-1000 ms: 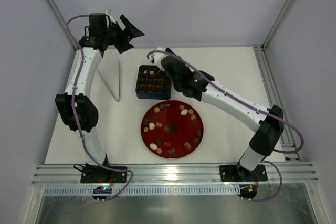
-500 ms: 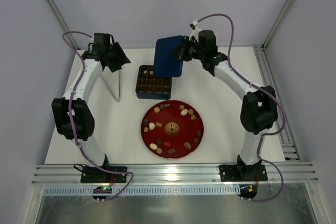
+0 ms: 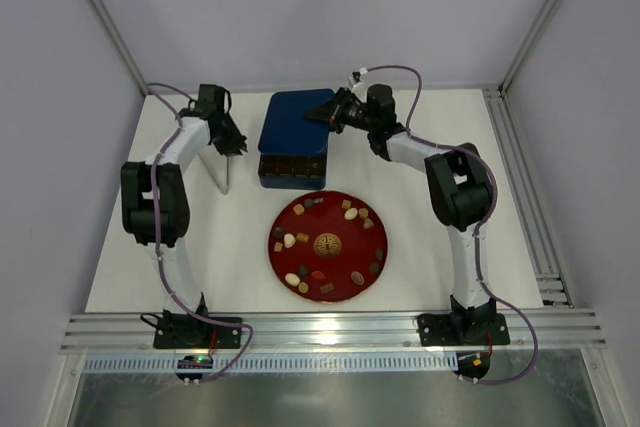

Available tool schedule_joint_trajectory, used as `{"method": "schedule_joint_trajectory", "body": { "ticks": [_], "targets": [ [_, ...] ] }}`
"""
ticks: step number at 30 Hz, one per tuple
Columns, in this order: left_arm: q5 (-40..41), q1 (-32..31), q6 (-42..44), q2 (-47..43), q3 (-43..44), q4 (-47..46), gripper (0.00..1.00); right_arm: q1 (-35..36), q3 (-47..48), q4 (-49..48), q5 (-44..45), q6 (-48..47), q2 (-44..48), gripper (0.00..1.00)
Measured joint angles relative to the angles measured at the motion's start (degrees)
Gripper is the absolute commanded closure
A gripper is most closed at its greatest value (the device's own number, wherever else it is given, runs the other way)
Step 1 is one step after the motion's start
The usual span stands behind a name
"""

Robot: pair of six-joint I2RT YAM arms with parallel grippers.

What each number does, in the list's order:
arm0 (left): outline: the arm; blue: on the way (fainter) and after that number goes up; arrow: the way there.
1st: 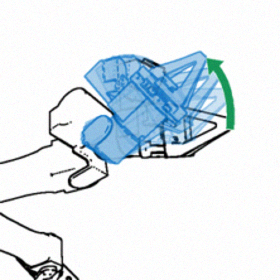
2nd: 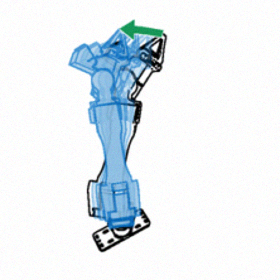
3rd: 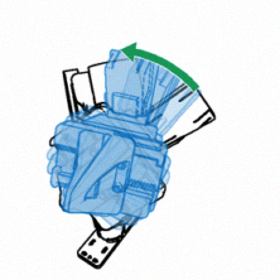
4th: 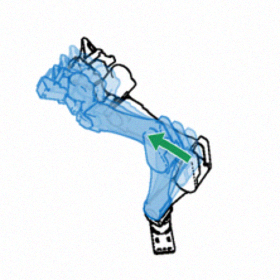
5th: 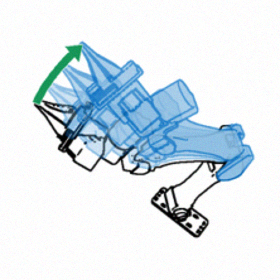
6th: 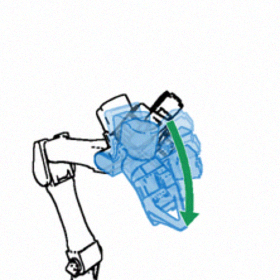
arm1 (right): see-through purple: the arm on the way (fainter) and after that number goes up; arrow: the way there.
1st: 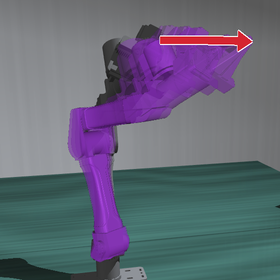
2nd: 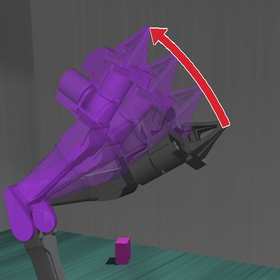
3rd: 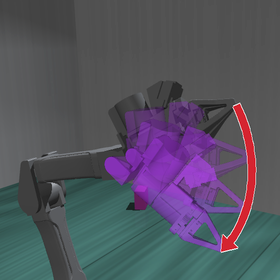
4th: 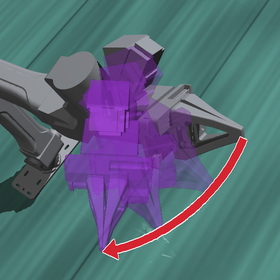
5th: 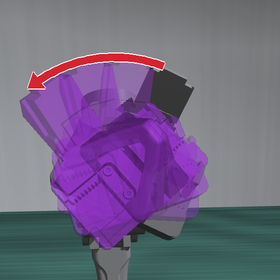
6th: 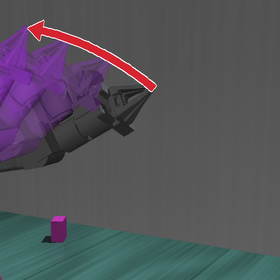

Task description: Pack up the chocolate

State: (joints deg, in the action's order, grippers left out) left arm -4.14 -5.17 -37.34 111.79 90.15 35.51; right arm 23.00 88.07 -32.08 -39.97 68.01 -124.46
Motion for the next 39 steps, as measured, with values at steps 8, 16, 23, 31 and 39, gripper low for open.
{"method": "schedule_joint_trajectory", "body": {
  "ticks": [8,16,23,31,39],
  "targets": [
    [-0.5,-1.4,-3.3,1.9,-3.5,-3.3,0.93,-0.4,0.0,-5.0,-1.7,5.6,-3.9,0.96],
    [-1.6,-4.0,-8.3,2.0,-8.9,-8.0,0.99,-1.2,0.1,-5.2,-4.2,6.8,-6.9,0.96],
    [-3.1,-5.4,-11.3,2.1,-10.9,-10.2,0.99,-2.6,0.1,-5.3,-6.1,7.2,-7.9,0.96],
    [-3.2,-5.6,-11.7,2.1,-10.8,-10.9,0.96,-3.7,2.3,-5.3,-9.9,7.1,-9.5,0.96],
    [-3.2,-5.2,-11.3,2.1,-10.5,-10.8,0.93,-4.2,2.7,-4.1,-13.0,4.6,-10.7,0.96]
  ]
}}
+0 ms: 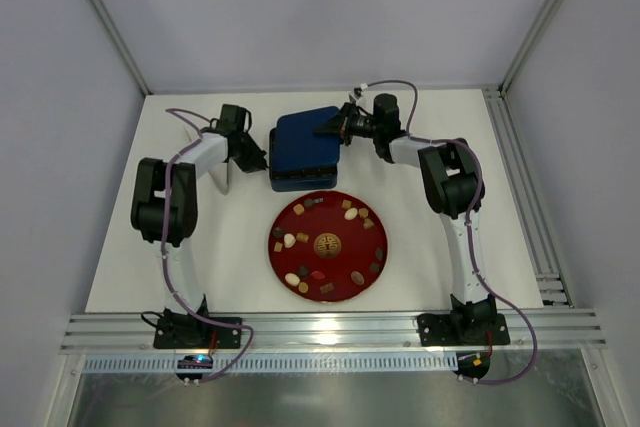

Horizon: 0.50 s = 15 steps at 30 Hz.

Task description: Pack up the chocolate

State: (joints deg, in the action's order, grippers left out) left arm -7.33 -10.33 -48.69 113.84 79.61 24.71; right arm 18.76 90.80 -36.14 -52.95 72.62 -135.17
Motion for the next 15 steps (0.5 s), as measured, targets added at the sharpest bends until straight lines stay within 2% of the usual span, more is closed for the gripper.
{"method": "schedule_joint_trajectory", "body": {
  "ticks": [15],
  "targets": [
    [-0.2,0.3,1.2,0.0,1.0,0.4,0.93,-0.6,1.0,5.4,-2.1,-5.2,-0.3,0.85]
  ]
}}
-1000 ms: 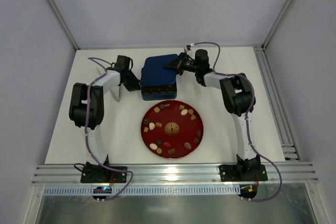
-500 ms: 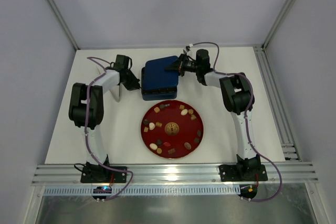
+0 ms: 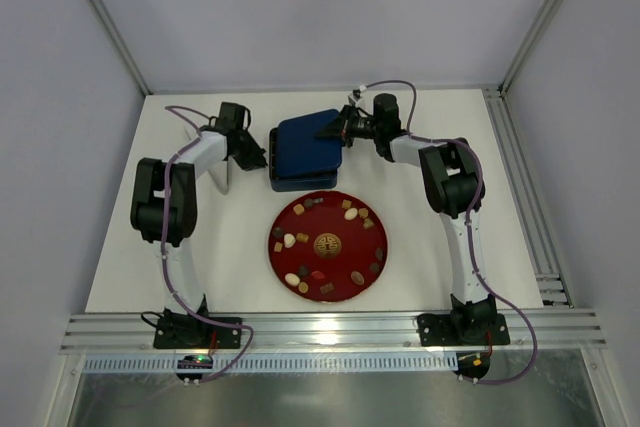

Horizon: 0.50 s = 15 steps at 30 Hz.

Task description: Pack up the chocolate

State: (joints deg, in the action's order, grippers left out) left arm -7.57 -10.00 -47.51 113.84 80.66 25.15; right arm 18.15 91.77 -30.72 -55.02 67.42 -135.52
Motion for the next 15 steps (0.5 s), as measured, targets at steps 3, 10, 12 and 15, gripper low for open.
{"method": "schedule_joint_trajectory", "body": {
  "ticks": [3,10,12,15],
  "targets": [
    [0.0,0.0,0.0,0.0,0.2,0.0,0.93,-0.1,0.0,0.4,-0.2,-0.2,0.0,0.8],
    [0.0,0.0,0.1,0.0,0.7,0.2,0.92,-0.7,-0.1,3.5,-0.2,-2.2,0.0,0.67],
    [0.0,0.0,0.2,0.0,0.7,0.3,0.92,-0.9,-0.1,4.9,-0.2,-3.0,0.0,0.66],
    [0.0,0.0,0.2,0.0,0.7,0.4,0.92,-1.1,-0.2,6.8,-0.2,-4.3,0.0,0.65]
  ]
}}
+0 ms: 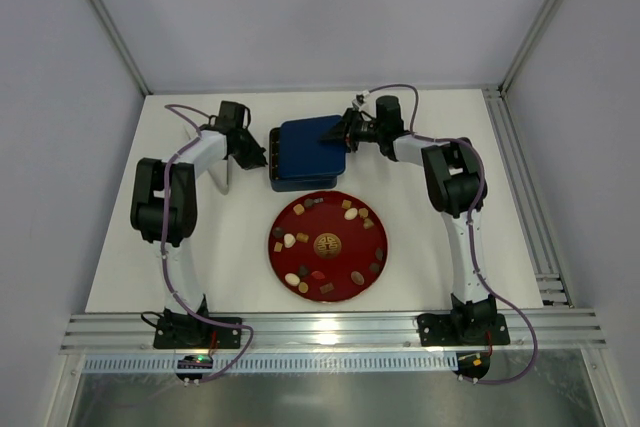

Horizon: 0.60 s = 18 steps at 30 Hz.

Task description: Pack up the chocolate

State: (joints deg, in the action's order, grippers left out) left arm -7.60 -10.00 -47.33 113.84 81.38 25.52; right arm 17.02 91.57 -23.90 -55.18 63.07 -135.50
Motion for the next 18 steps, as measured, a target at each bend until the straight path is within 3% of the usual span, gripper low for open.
{"method": "schedule_joint_trajectory", "body": {
  "ticks": [18],
  "targets": [
    [-0.2,0.0,0.1,0.0,0.2,0.1,0.92,-0.6,1.8,19.0,4.2,-13.4,3.2,0.56]
  ]
}}
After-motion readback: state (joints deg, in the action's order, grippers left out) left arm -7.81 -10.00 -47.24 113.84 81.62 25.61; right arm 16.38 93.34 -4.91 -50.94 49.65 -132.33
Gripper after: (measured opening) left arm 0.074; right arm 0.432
